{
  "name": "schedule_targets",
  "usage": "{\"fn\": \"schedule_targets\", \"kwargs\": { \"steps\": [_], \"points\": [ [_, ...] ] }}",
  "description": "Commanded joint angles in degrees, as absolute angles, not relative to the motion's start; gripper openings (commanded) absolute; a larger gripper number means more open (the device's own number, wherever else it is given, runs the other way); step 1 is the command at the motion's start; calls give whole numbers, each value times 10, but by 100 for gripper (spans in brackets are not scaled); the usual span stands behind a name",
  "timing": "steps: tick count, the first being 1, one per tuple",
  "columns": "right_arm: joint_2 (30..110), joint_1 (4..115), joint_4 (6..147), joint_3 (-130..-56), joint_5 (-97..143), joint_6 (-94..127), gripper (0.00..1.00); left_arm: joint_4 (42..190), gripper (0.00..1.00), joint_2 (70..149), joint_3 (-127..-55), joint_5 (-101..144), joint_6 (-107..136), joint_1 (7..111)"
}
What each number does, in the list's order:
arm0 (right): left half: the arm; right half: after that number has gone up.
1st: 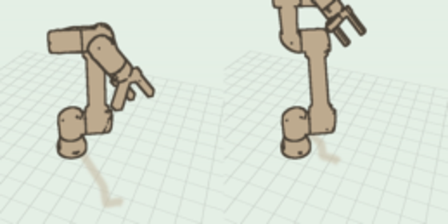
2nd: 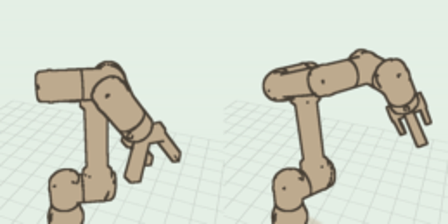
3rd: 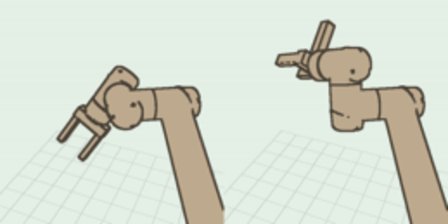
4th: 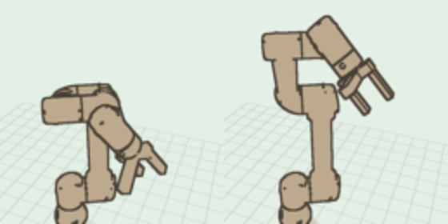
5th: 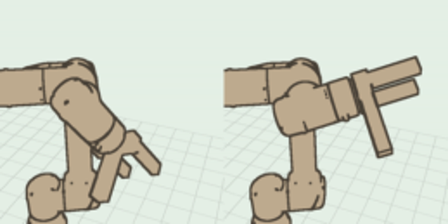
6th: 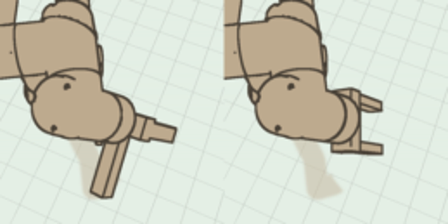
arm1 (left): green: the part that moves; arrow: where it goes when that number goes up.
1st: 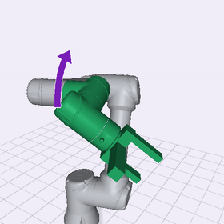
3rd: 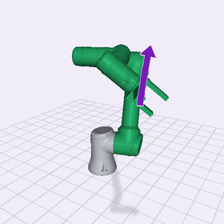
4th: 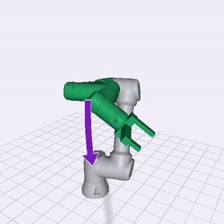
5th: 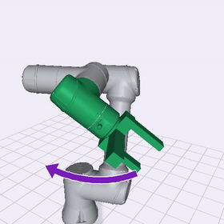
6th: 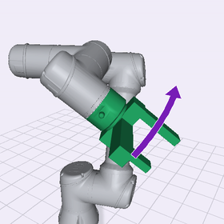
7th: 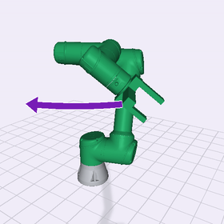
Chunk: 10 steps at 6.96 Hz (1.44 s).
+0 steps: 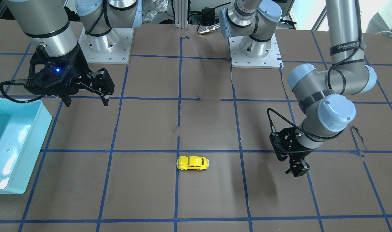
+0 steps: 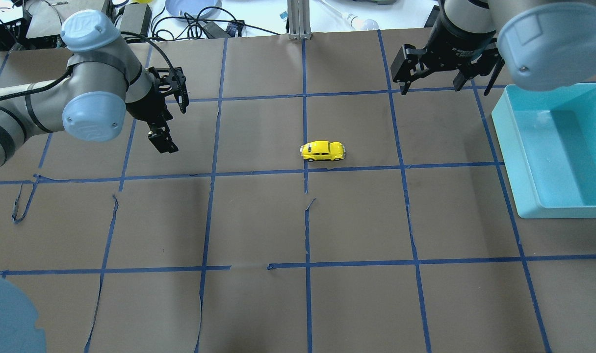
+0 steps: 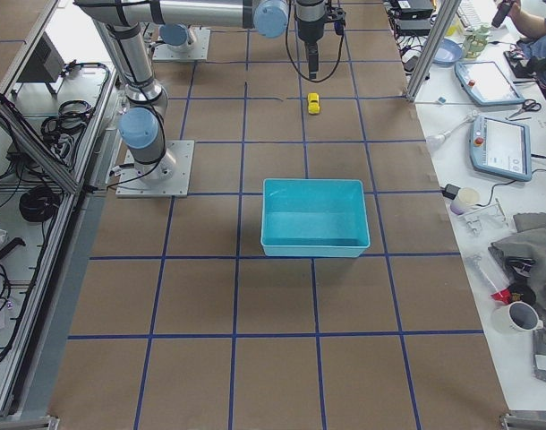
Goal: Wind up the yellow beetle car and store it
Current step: 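Release the car and raise the left gripper away while the right gripper approaches, then lower the right gripper onto the yellow car and grasp it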
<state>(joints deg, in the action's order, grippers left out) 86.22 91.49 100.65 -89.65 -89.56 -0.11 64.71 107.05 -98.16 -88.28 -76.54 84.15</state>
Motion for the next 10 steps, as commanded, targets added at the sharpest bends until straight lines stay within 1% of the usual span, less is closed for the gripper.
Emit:
{"fn": "schedule_targets", "kwargs": {
  "steps": [1, 3, 5, 7, 9, 10],
  "points": [
    [863, 915, 1004, -896, -896, -1, 100, 747, 98, 1014, -942, -871, -564, 861],
    [861, 915, 1002, -897, -896, -14, 100, 781, 99, 970, -927, -877, -346, 887],
    [853, 923, 1001, -898, -896, -143, 100, 815, 100, 926, -925, -909, -176, 899],
    [826, 924, 1002, -911, -896, -320, 100, 838, 100, 890, -925, -920, -26, 899],
    [781, 925, 1009, -921, -897, -447, 100, 848, 100, 863, -928, -925, 14, 900],
    [753, 925, 1026, -922, -896, -556, 100, 846, 100, 859, -926, -915, 8, 899]
  ]
}}
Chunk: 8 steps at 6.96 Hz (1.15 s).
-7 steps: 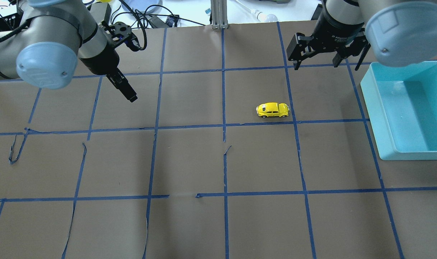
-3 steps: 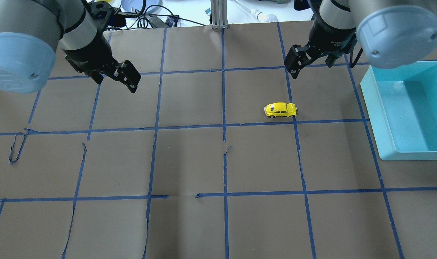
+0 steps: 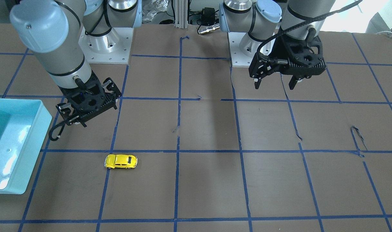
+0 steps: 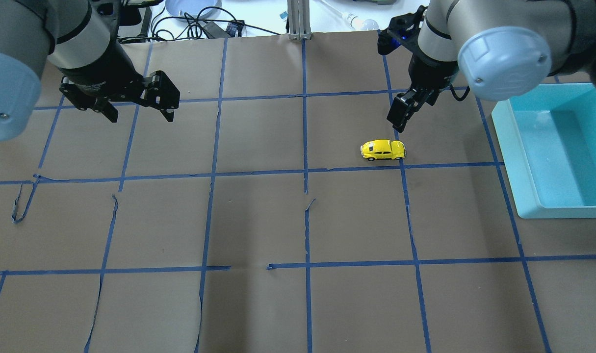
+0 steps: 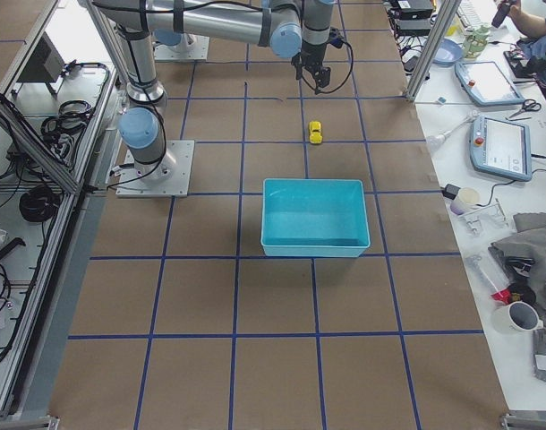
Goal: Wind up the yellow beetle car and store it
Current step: 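Lower the right gripper onto the yellow car and grasp it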
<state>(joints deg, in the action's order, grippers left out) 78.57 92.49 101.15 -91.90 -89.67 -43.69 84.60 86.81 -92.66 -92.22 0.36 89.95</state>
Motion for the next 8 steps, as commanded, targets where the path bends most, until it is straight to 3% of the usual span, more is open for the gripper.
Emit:
{"fn": "schedule_targets", "kwargs": {
  "steps": [1, 5, 8],
  "points": [
    [730, 925, 1054, -925, -871, -606, 100, 844, 100, 859, -925, -919, 1, 899],
    [646, 925, 1155, -933, -815, -698, 100, 842, 100, 859, -915, -917, -48, 889],
    [638, 925, 1223, -980, -856, -787, 100, 789, 100, 881, -892, -919, -48, 884]
  ]
}}
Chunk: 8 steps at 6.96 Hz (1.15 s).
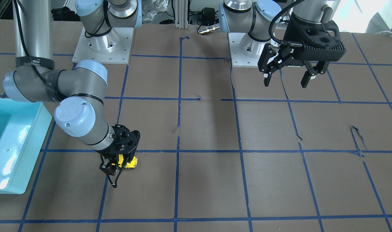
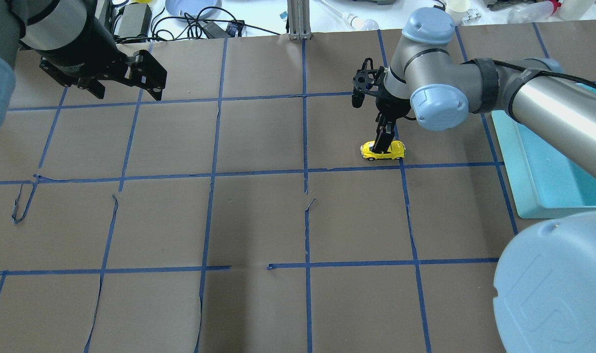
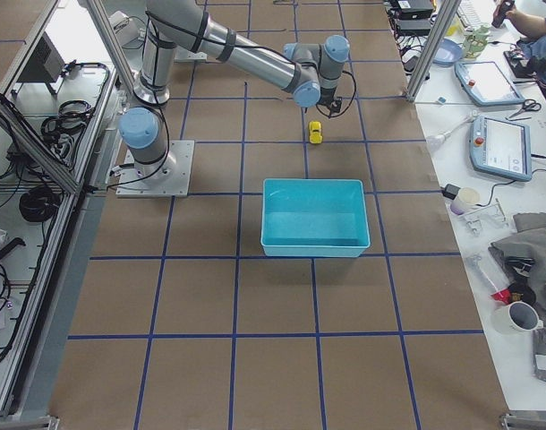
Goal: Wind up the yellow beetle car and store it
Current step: 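Lower the right gripper onto the yellow car and grasp it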
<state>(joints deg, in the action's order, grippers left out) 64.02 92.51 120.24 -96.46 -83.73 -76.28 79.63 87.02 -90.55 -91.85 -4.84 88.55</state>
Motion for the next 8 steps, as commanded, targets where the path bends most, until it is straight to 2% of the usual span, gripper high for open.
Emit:
{"fn": "schedule_targets", "kwargs": {
  "steps": [1, 3, 4, 5, 6, 8],
  "points": [
    [628, 927, 1234, -981, -871, -812, 100, 794, 100, 895, -866, -919, -47, 883],
    [614, 940, 1263, -994, -874, -814, 100, 838, 100, 901, -849, -921, -47, 885],
    [615, 941, 1280, -1006, -874, -818, 89, 838, 100, 901, -851, -921, -47, 887],
    [615, 940, 1291, -1009, -875, -830, 66, 836, 100, 902, -851, -918, -47, 888],
    [615, 941, 1292, -1010, -875, -831, 51, 832, 100, 902, -851, -918, -43, 888],
    [621, 940, 1291, -1009, -882, -831, 34, 832, 100, 899, -853, -916, -43, 889]
  ]
}}
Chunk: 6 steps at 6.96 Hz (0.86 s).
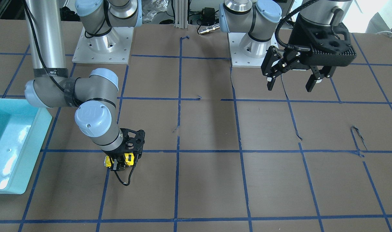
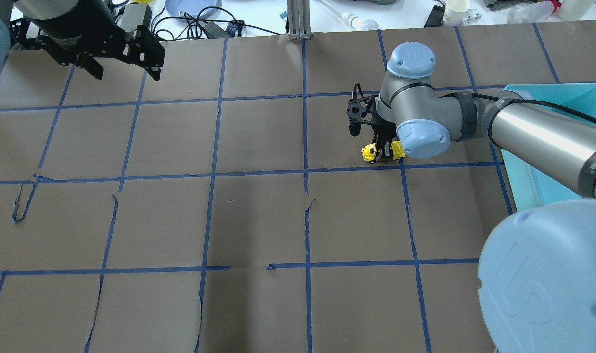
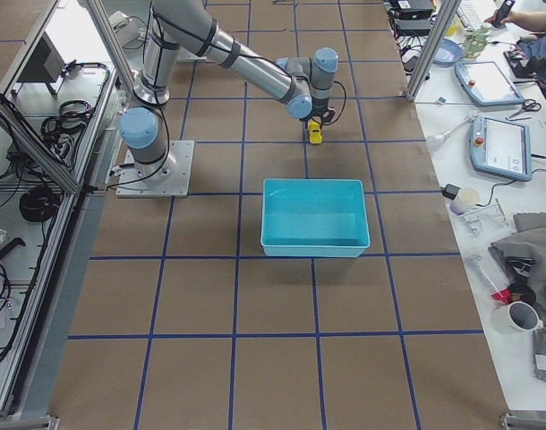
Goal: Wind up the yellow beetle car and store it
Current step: 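Lift the car with the right gripper and carry it to the blue tray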
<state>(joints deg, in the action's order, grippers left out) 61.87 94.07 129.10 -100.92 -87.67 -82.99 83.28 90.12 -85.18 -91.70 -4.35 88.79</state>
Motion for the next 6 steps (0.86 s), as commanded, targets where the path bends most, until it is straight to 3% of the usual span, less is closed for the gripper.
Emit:
{"fn": "schedule_targets", "kwargs": {
  "steps": [1, 6],
  "points": [
    [622, 941, 1291, -1009, -886, -831, 30, 832, 100, 899, -853, -916, -43, 889],
    [674, 886, 1209, -924, -886, -840, 30, 831, 100, 898, -858, -915, -40, 893]
  ]
}}
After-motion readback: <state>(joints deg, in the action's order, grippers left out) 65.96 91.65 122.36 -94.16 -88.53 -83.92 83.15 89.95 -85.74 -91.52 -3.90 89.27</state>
